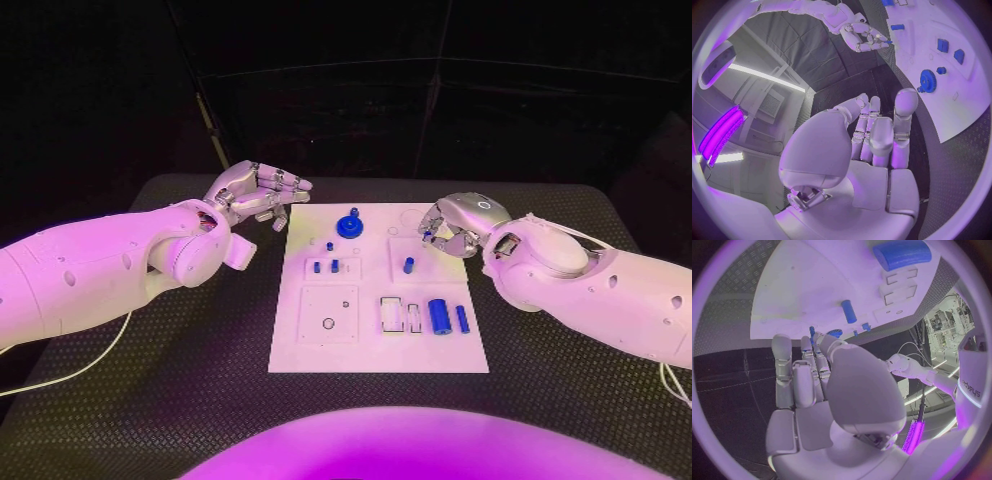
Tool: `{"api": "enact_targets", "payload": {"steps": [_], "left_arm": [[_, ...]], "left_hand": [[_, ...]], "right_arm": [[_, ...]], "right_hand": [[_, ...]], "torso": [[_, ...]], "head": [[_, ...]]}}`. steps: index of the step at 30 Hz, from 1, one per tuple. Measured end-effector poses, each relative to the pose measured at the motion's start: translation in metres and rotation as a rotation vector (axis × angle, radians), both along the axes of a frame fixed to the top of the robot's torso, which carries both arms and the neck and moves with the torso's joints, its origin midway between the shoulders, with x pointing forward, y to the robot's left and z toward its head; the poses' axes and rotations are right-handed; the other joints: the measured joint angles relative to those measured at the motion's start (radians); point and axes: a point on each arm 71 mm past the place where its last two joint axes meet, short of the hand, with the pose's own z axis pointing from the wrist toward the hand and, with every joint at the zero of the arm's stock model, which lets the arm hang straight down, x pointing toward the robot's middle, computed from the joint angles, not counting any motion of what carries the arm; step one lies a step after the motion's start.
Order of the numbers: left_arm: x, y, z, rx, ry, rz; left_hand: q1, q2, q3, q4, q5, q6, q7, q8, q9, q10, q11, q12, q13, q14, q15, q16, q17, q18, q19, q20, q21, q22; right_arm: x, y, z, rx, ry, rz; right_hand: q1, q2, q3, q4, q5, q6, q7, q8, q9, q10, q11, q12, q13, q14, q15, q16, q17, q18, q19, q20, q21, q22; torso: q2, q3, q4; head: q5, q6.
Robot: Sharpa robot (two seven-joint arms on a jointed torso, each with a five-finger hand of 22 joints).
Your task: Assemble the parts on the task board
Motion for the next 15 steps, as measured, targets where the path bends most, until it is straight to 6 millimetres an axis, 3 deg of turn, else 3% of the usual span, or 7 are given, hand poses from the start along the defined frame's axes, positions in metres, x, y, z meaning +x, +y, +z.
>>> {"api": "enact_targets", "payload": {"steps": [5,15], "left_arm": [[0.000,-0.001,0.000,-0.005,-0.001,-0.002],[-0.002,-0.007,0.001,-0.022,-0.001,-0.014]], "left_hand": [[0.000,0.000,0.000,0.000,0.000,0.000,0.000,0.000,-0.001,-0.004,0.004,0.000,0.000,0.000,0.000,0.000,0.000,0.000,0.000,0.000,0.000,-0.002],[0.000,0.000,0.000,0.000,0.000,-0.004,0.003,0.000,-0.001,-0.003,0.004,0.004,0.001,-0.004,0.004,0.000,-0.001,0.000,0.000,0.000,-0.006,-0.004]], "right_arm": [[-0.014,0.016,0.012,0.061,-0.008,0.050],[-0.038,0.069,0.027,0.180,0.009,0.191]], "right_hand": [[0.000,0.000,0.008,-0.008,0.005,0.000,0.000,0.000,-0.002,0.004,0.004,-0.007,-0.001,0.000,0.000,0.006,0.008,0.000,0.000,0.000,0.006,0.007],[0.000,0.000,0.014,-0.014,0.005,0.000,0.000,-0.010,-0.004,0.004,0.004,-0.013,-0.005,0.000,0.000,0.007,0.009,0.000,0.000,0.000,0.011,0.010]], "torso": [[0.000,0.0000,0.0000],[0.002,-0.0007,0.0030]], "head": [[0.009,-0.001],[0.033,-0.006]]}}
